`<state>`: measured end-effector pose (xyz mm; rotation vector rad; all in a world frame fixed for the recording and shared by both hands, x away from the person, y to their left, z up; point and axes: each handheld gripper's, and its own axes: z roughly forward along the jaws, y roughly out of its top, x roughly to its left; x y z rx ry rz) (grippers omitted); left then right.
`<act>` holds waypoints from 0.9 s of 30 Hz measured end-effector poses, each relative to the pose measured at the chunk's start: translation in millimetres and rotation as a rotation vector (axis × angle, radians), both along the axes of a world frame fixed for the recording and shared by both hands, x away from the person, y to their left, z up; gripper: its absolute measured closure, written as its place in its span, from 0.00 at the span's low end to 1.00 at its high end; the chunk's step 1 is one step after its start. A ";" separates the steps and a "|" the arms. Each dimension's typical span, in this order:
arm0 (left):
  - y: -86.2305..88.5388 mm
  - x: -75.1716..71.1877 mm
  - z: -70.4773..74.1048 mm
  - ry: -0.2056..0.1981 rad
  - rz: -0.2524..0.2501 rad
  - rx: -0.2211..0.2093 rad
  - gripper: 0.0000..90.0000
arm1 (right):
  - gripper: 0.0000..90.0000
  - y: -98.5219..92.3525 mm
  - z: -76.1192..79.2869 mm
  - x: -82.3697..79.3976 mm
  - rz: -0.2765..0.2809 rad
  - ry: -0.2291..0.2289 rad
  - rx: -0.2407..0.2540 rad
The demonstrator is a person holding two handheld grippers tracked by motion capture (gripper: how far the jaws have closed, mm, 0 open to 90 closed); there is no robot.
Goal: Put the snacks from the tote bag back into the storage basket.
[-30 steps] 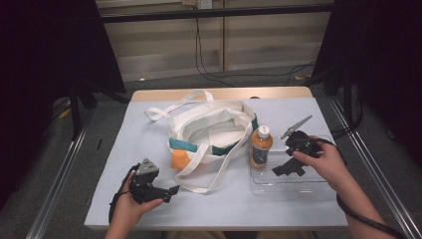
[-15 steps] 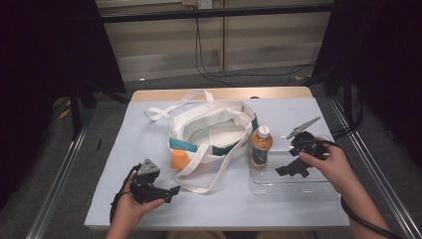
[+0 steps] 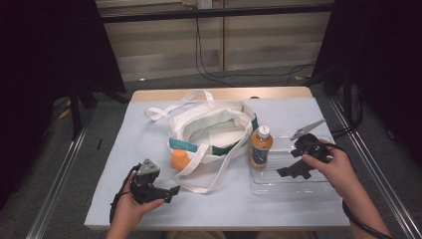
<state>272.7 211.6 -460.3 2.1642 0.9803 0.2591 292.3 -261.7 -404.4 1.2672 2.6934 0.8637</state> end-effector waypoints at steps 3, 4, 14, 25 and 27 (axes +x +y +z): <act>0.2 0.0 0.3 -0.001 -0.002 0.000 0.06 | 0.05 -1.6 0.6 -1.8 -0.007 -0.006 0.007; 0.3 0.0 0.5 -0.001 0.000 -0.001 0.06 | 0.05 -2.6 1.1 -2.3 -0.006 -0.013 0.011; 1.2 0.0 1.4 -0.005 -0.003 -0.006 0.06 | 0.05 -7.3 4.3 -9.7 -0.012 -0.037 0.025; 0.8 0.7 3.0 -0.019 -0.003 -0.007 0.06 | 0.04 -23.1 -0.2 -13.9 -0.051 -0.040 0.057; -0.5 0.2 2.9 -0.017 -0.005 -0.013 0.06 | 0.05 -26.8 -0.2 -14.0 -0.054 -0.048 0.062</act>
